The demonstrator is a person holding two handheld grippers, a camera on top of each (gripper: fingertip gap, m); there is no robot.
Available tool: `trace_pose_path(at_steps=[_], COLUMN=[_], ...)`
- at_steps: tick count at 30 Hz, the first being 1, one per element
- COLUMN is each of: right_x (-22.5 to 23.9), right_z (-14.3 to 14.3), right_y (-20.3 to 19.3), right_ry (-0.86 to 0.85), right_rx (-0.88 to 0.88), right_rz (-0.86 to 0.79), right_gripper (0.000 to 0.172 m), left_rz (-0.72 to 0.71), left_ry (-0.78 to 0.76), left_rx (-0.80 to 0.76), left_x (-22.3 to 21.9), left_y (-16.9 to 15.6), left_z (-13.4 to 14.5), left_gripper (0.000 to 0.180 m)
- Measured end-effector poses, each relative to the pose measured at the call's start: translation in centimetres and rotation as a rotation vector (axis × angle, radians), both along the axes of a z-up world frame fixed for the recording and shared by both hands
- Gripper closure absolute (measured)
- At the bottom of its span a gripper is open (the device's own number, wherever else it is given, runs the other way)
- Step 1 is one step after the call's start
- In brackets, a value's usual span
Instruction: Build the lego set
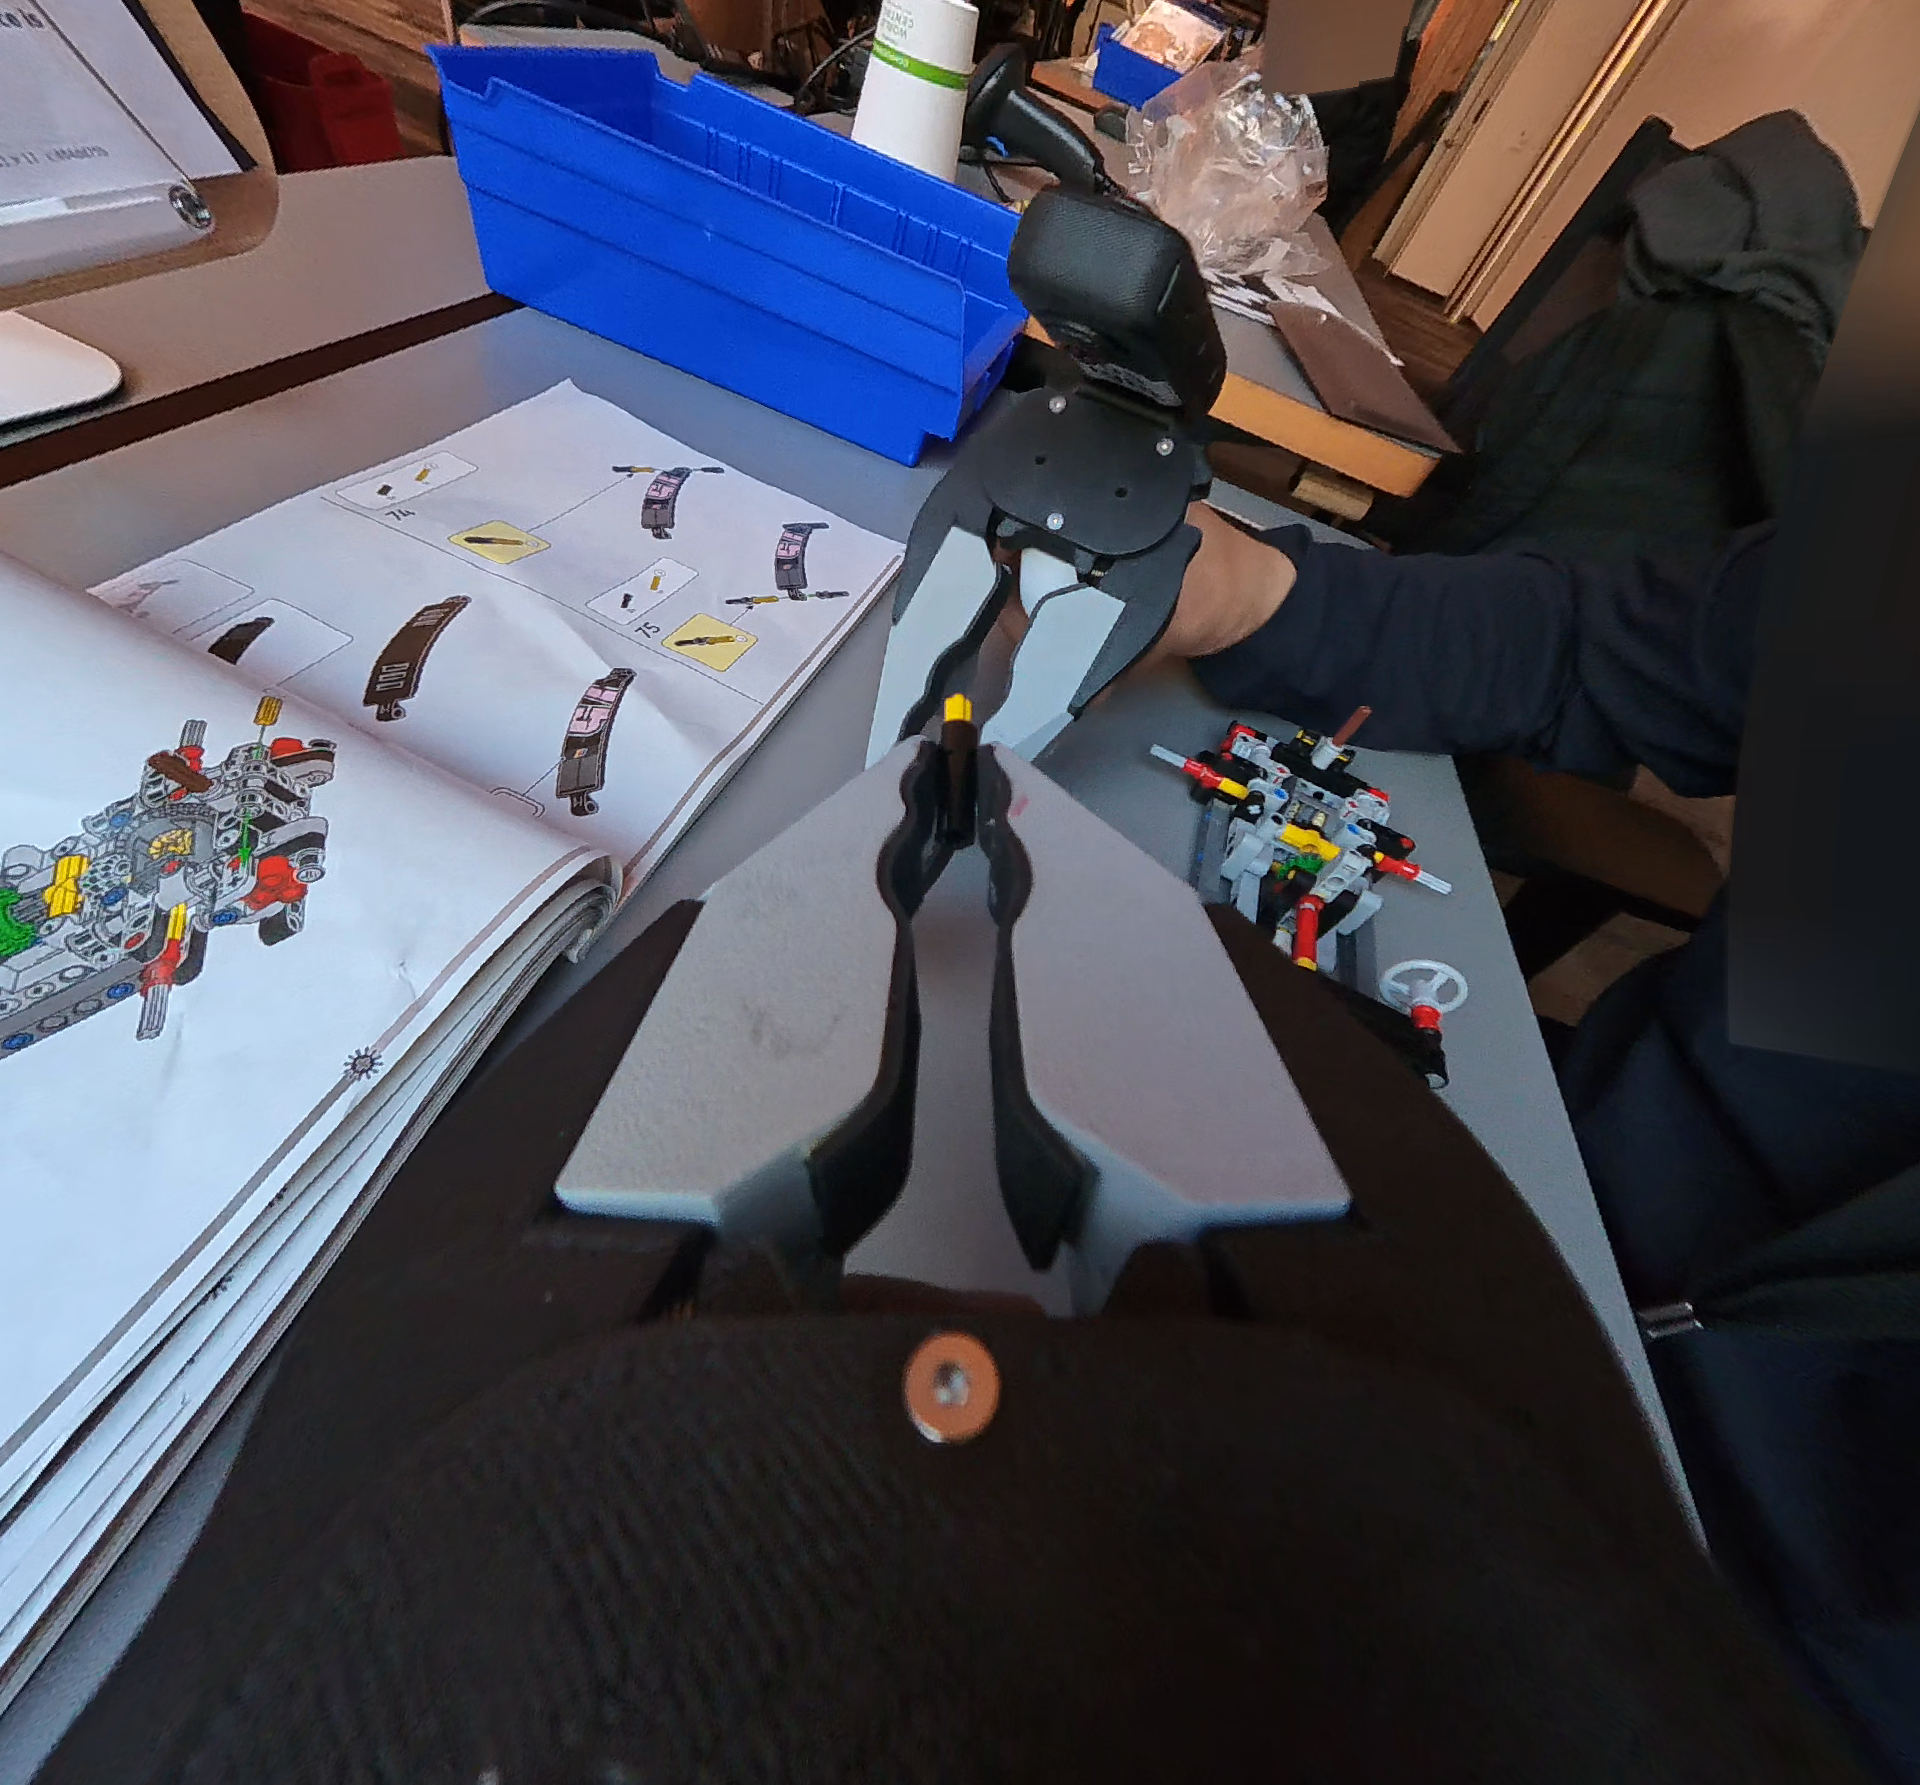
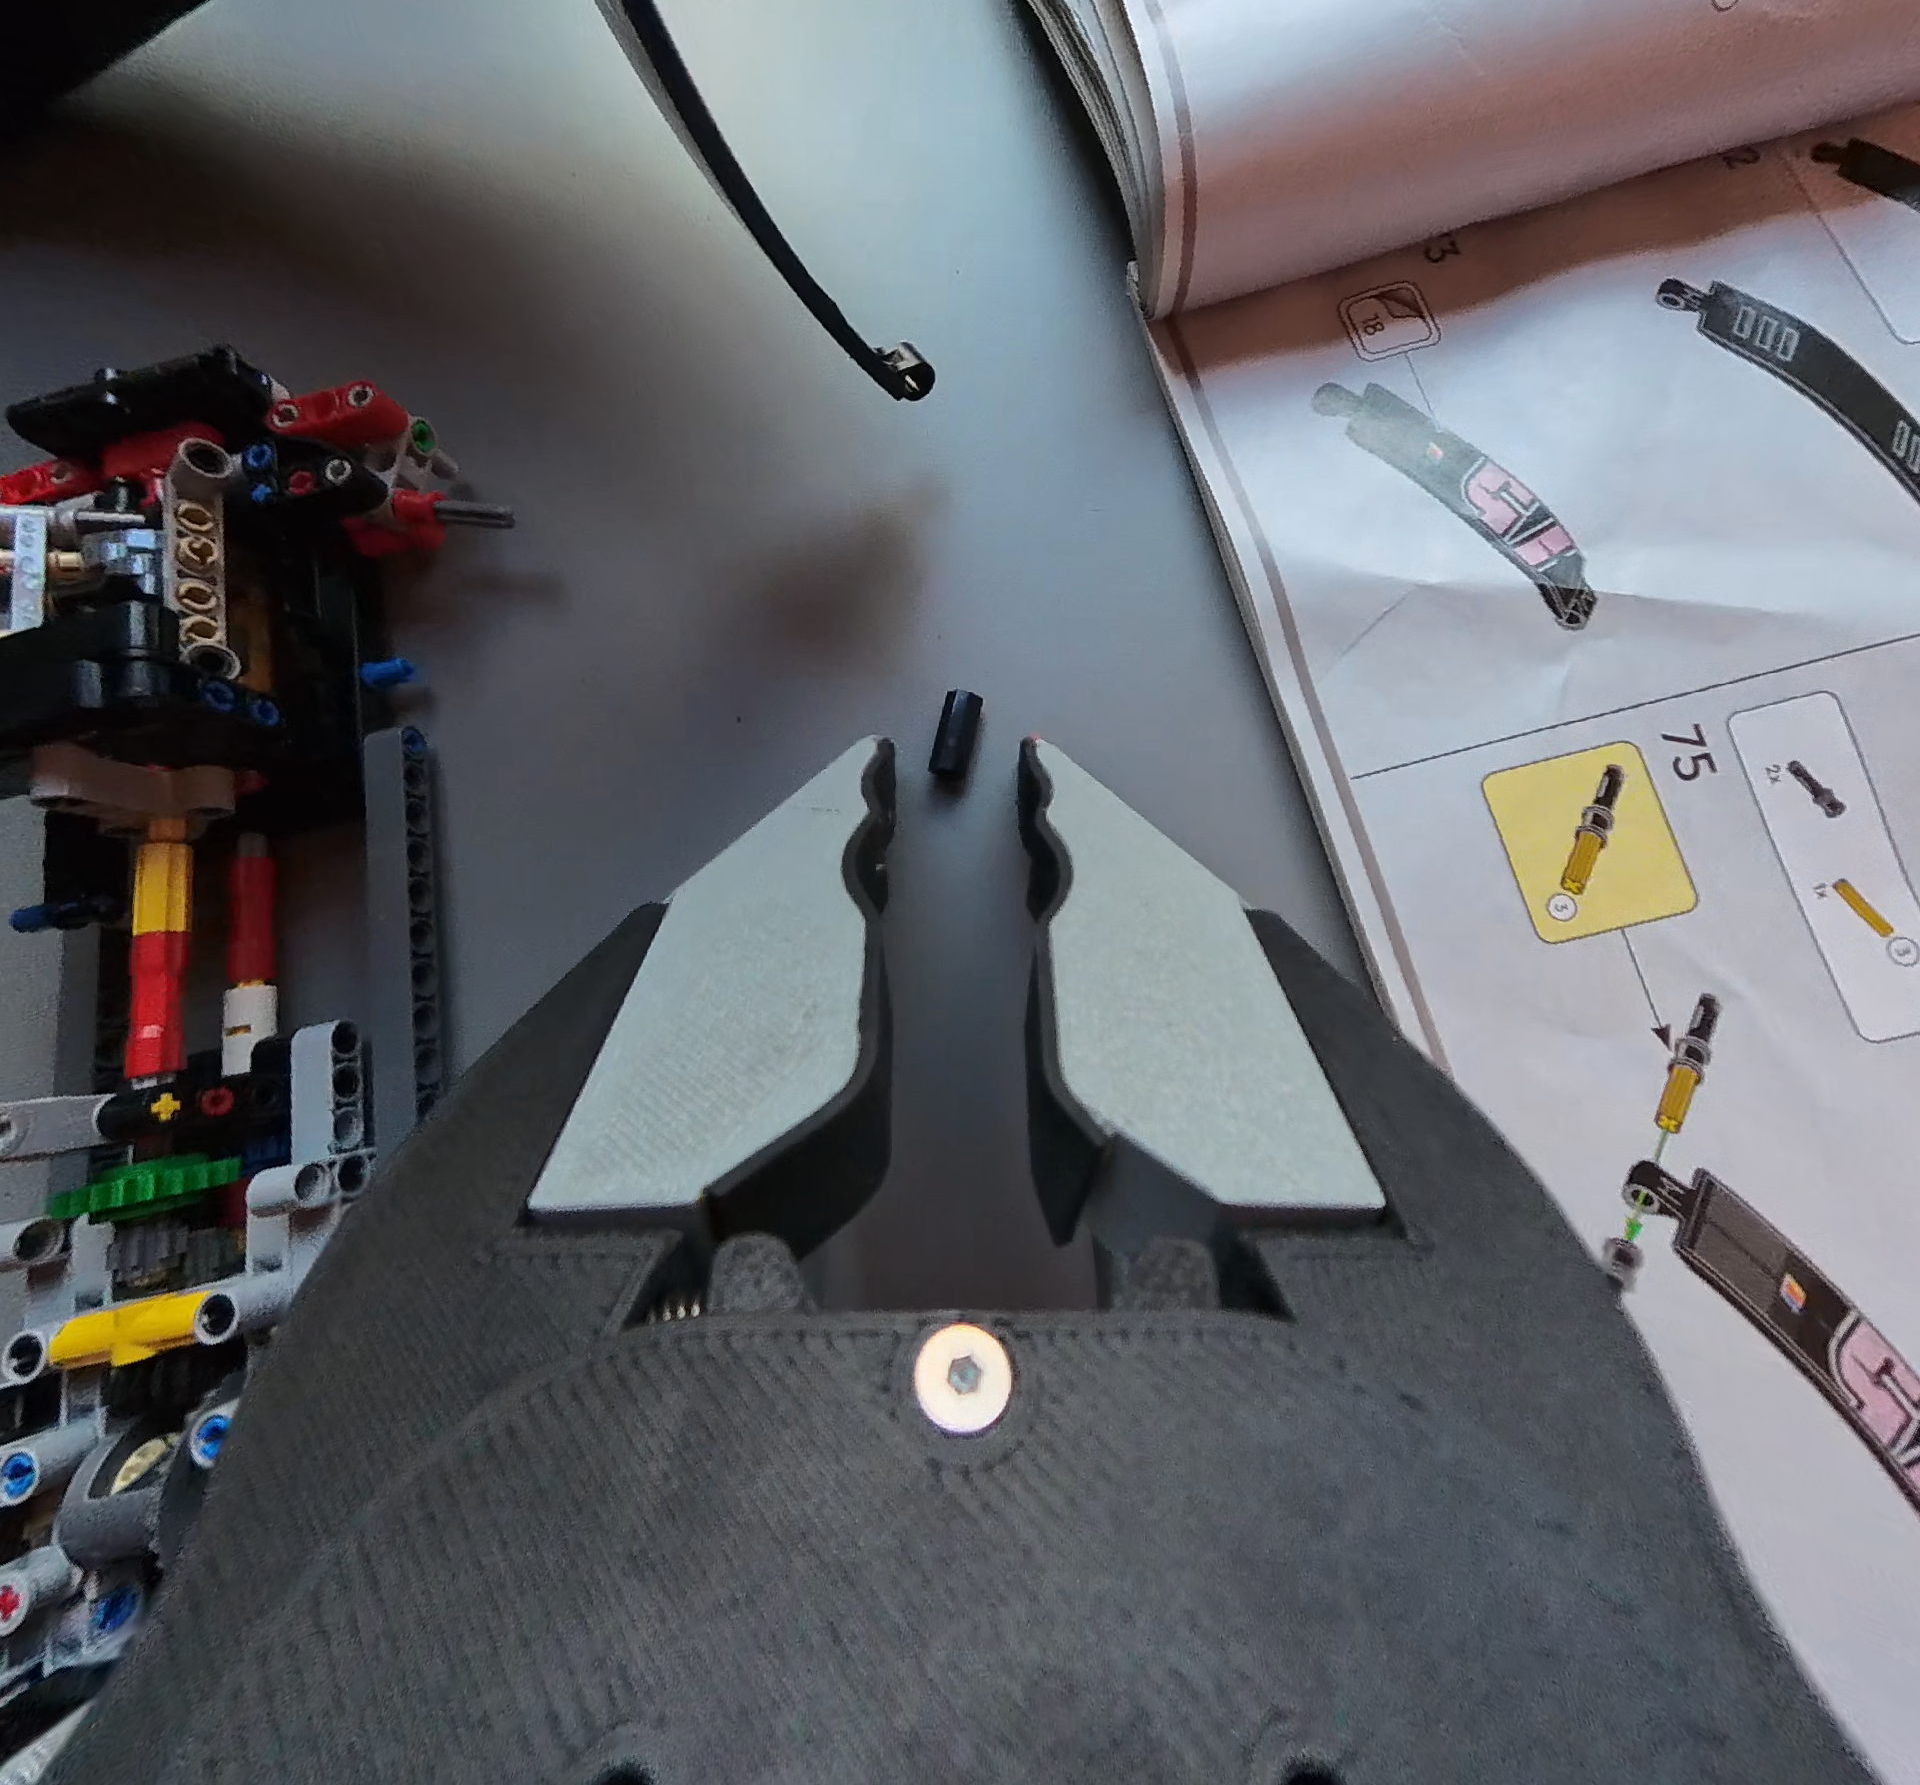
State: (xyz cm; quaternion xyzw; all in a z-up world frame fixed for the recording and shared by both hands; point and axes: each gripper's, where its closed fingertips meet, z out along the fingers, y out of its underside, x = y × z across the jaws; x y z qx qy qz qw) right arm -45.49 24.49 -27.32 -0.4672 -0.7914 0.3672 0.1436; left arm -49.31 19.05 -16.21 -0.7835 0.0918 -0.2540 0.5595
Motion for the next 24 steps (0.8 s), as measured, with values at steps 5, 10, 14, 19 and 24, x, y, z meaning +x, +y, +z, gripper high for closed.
trace_pose_path(at_steps=[5,10,14,19,24], right_x=[-0.3,-0.4,-0.3,0.1,-0.2], right_z=[-0.2,-0.3,-0.2,0.0,0.0], right_y=[0.5,0.3,0.6,1.0,-0.1], right_ry=[0.056,0.118,0.131,0.154,0.197], right_rx=[0.122,0.226,0.268,0.278,0.258], right_rz=[-0.031,-0.016,0.010,0.090,0.232], right_gripper=[0.162,0.172,0.165,0.151,0.151], left_rz=[0.021,0.021,0.019,0.015,-0.004], left_ry=[-0.035,-0.021,-0.022,-0.033,0.004], left_rx=[0.003,0.001,0.009,0.015,0.012], left_x=[-0.5,-0.4,-0.4,-0.3,0.1], left_y=[0.0,0.0,-0.1,-0.2,-0.2], left_z=[0.2,0.2,0.5,0.8,0.5], left_gripper=[0.176,0.176,0.176,0.176,0.176])
